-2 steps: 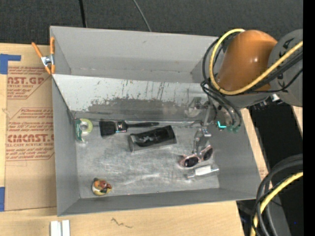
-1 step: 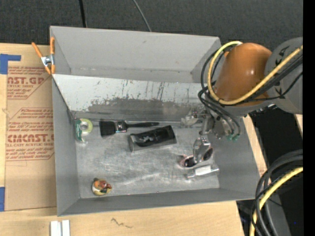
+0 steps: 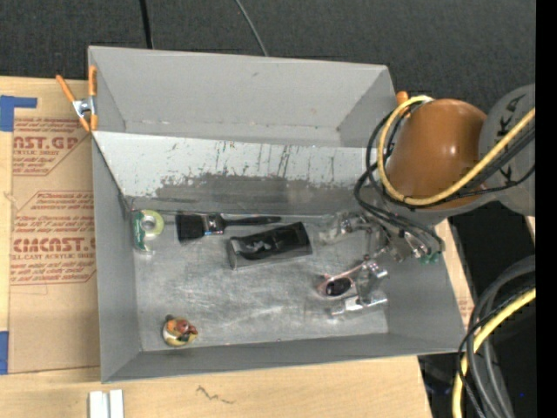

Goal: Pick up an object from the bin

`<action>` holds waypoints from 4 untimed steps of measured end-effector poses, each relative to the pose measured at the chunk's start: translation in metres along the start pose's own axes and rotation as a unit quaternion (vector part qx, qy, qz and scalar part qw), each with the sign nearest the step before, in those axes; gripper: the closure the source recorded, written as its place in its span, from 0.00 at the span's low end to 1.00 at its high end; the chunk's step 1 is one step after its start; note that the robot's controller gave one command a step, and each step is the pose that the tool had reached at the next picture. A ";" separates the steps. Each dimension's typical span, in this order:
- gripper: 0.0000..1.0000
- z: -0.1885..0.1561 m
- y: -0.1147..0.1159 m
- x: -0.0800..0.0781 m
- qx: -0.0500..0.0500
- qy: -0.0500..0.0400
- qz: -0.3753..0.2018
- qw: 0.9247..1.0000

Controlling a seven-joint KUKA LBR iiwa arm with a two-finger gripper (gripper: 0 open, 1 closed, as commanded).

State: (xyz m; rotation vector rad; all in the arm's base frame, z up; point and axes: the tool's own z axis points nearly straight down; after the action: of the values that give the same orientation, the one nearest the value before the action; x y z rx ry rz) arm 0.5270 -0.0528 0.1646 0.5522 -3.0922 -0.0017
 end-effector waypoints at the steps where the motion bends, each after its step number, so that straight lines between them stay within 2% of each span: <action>1: 0.00 0.034 -0.020 0.017 0.001 -0.002 -0.130 0.991; 2: 1.00 0.093 -0.002 0.026 0.001 -0.002 -0.117 0.993; 3: 1.00 0.093 -0.002 0.026 0.001 -0.002 -0.117 0.993; 4: 1.00 0.049 -0.006 0.020 -0.002 0.002 -0.092 0.996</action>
Offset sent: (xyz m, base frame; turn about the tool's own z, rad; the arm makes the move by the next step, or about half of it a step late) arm -0.0257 -0.0126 -0.0946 -0.2346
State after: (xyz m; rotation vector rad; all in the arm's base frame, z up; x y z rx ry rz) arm 0.5108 -0.0655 0.1153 0.8320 -3.0234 -0.0068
